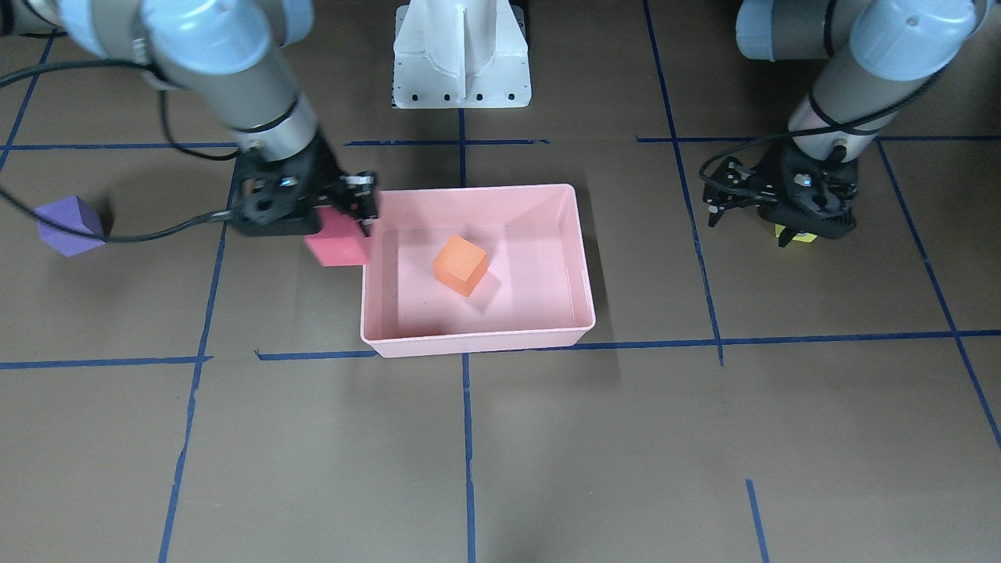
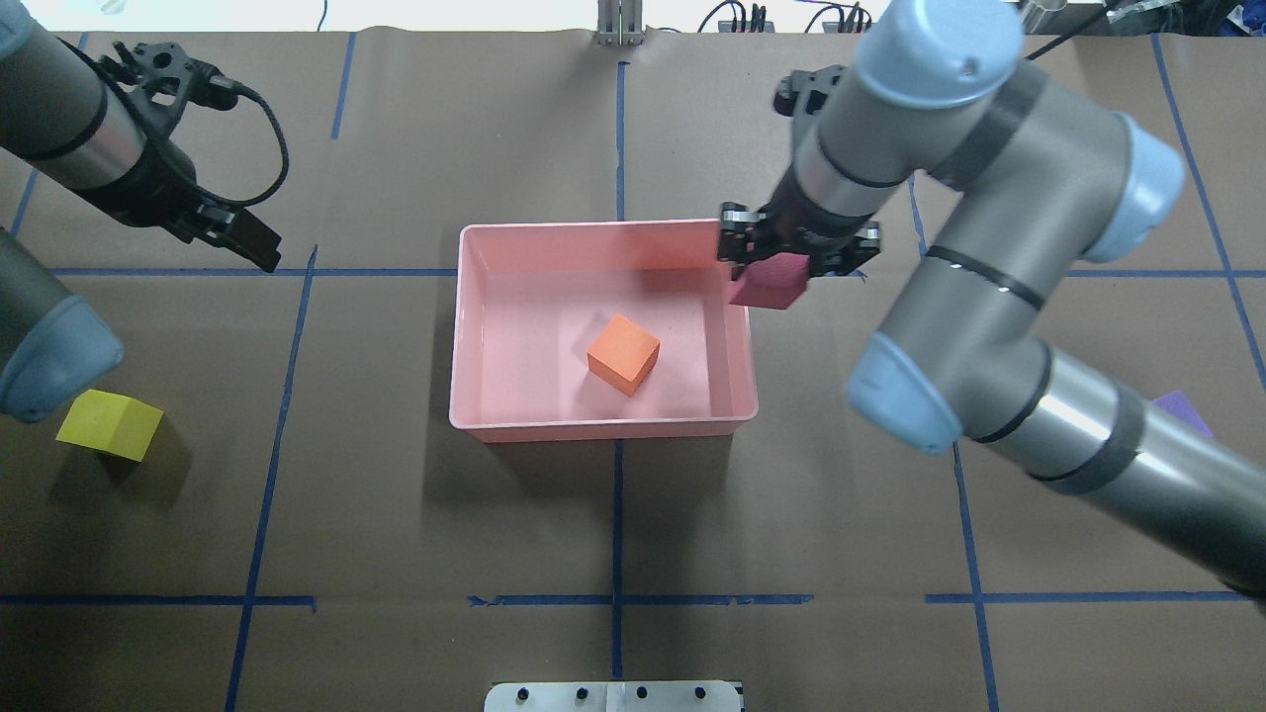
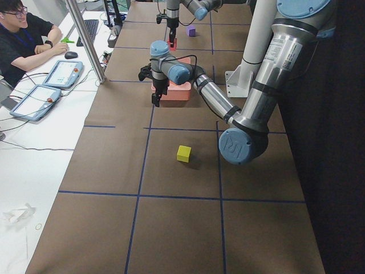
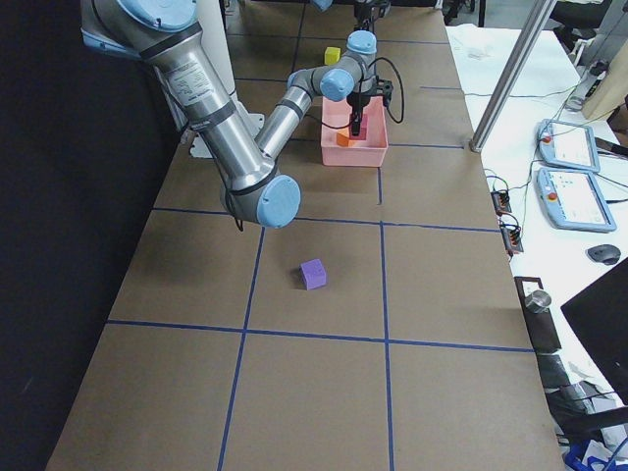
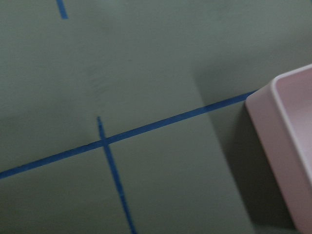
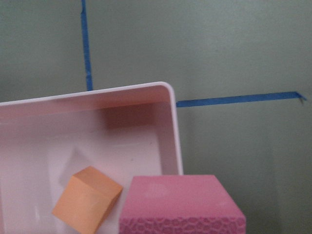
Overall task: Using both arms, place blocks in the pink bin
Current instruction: 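Carry the pink cube with the right gripper into the bin while the left gripper withdraws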
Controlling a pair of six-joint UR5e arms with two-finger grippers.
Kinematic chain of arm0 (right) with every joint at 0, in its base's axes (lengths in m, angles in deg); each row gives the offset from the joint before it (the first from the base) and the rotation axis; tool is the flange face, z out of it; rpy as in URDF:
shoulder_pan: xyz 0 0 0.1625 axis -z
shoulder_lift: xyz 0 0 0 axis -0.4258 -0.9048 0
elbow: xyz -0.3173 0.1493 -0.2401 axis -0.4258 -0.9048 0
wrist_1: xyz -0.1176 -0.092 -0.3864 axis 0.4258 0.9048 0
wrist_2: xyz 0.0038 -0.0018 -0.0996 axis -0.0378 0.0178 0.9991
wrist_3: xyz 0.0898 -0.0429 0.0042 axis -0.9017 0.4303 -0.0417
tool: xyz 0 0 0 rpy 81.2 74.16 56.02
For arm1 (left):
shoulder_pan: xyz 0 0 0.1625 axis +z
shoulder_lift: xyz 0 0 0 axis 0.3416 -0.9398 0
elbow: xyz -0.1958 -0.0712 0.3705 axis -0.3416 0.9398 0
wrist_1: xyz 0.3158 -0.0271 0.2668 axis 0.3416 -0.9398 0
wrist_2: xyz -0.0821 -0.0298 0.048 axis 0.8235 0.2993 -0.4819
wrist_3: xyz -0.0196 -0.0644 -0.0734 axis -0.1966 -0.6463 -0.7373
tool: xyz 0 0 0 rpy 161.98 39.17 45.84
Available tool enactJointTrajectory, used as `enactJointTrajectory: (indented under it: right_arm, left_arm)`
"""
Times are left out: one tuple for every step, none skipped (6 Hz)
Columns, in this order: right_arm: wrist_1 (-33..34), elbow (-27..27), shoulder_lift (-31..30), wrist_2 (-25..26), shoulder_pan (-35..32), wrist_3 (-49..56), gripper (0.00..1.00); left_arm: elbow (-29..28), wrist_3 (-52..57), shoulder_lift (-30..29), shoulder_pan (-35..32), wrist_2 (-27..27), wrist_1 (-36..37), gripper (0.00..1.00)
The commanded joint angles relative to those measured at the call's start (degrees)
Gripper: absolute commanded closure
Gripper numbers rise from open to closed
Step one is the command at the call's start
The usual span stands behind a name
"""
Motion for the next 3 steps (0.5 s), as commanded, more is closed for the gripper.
enactJointTrajectory:
  right_arm:
    - [0.31,-3.89,5.06,4.52,3.21,-3.32,0.01]
    - [0.75,-4.25,5.51,4.44,3.21,-3.15,0.00]
    - [1.45,-4.26,4.99,4.09,2.34,-1.23,0.00]
  left_arm:
    - [0.57,3.67,4.82,-0.78,0.35,-2.29,0.00]
    - [2.14,4.22,10.17,-2.18,1.57,-5.27,0.00]
    - [3.90,4.23,17.53,-2.54,1.58,-10.95,0.00]
